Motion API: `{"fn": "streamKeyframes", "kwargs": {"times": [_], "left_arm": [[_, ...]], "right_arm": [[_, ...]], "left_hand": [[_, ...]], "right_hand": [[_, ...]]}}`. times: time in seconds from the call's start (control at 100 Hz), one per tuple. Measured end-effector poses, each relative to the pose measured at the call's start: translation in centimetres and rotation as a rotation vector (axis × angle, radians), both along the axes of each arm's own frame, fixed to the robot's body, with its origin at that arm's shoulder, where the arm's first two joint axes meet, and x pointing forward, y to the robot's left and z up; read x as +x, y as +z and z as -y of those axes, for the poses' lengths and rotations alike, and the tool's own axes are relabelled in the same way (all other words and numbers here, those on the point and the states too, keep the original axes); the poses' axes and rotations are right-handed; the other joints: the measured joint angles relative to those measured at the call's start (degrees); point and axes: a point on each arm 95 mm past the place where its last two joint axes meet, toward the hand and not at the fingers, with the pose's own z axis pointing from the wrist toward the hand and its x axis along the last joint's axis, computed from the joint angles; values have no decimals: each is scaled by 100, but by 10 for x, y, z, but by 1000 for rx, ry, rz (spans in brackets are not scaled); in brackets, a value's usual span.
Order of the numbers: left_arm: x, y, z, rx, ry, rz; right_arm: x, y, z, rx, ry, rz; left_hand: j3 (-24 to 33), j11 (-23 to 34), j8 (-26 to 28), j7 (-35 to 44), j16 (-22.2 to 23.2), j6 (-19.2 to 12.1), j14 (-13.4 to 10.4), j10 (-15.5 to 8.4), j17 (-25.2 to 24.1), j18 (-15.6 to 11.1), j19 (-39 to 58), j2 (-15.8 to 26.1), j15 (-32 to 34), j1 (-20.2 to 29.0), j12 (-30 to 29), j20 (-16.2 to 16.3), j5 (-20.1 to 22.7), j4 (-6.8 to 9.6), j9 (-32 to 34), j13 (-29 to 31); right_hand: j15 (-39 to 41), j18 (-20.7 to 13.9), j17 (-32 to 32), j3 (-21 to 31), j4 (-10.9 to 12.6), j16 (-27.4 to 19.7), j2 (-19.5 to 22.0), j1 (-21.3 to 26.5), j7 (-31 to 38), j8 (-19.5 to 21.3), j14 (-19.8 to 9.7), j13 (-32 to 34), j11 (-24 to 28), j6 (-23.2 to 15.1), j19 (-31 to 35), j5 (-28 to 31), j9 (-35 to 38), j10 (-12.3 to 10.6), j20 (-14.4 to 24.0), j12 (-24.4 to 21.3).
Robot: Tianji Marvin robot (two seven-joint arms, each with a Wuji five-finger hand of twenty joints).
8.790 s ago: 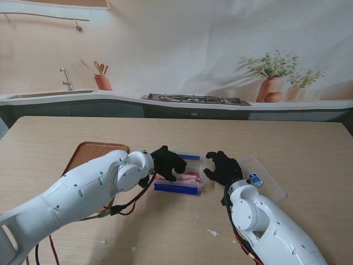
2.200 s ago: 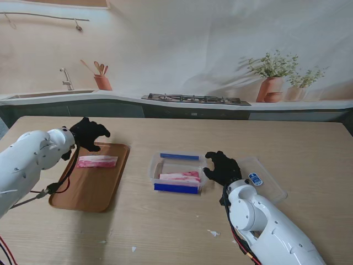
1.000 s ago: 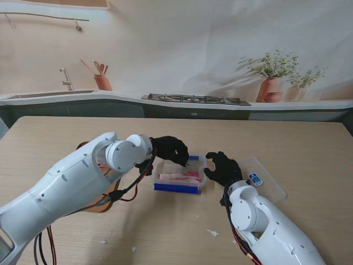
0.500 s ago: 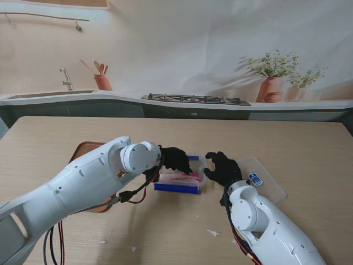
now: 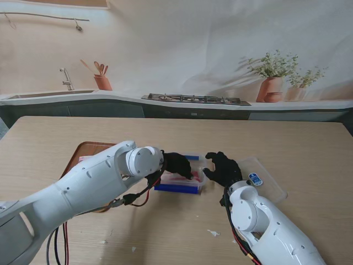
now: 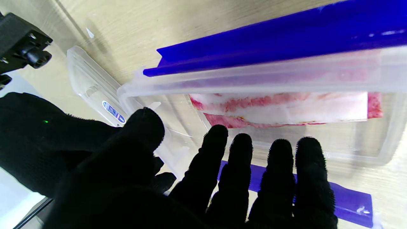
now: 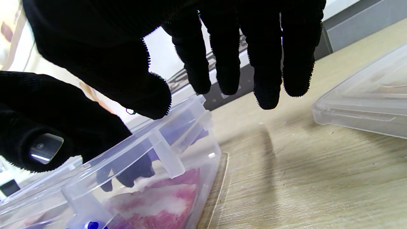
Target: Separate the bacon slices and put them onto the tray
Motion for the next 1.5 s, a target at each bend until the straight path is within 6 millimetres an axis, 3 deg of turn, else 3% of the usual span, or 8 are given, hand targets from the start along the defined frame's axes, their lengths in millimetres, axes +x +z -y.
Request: {"fn": "streamKeyframes", "kwargs": {"times": [0.14, 0.46, 0.74, 1.5], "left_arm": [[1, -3, 0, -11, -4, 27], [1, -8, 0, 43, 8, -20], [1, -7, 0, 12, 50, -28], [-10, 9, -2, -66, 116, -16]], "right_arm": [[0, 0, 0, 0, 0, 0], [0, 0, 0, 0, 0, 0], [-1, 0, 0, 1, -1, 1], [-1, 0, 0, 3, -4, 0]], "left_hand": [[-55, -25, -14, -53, -66, -9, -74, 1, -209, -125, -1, 1, -45, -3, -43, -5, -400, 0, -377, -314], [-186, 79, -15, -13, -60, -10, -68, 1, -255, -110, -1, 66, 53, -3, -58, -7, -439, 1, -180, -295], [-240, 680, -16, 5, 860, -10, -57, -2, -266, -31, -1, 66, 658, -3, 355, -7, -439, 1, 62, 529], [-165, 964, -27, 63, 1225, 60, 30, -4, 91, 171, 316, 58, 890, -3, 696, 109, -344, 2, 505, 1061]], "right_hand": [[0, 0, 0, -2, 0, 0, -1, 0, 0, 0, 0, 0, 0, 0, 0, 0, 0, 0, 0, 0], [0, 0, 0, -2, 0, 0, -1, 0, 0, 0, 0, 0, 0, 0, 0, 0, 0, 0, 0, 0], [0, 0, 0, -11, 0, 0, -1, 1, 0, 0, 1, 0, 0, 0, 0, 0, 0, 0, 0, 0], [0, 0, 0, -56, 0, 0, -1, 2, 0, 0, 1, 0, 0, 0, 0, 0, 0, 0, 0, 0]]}}
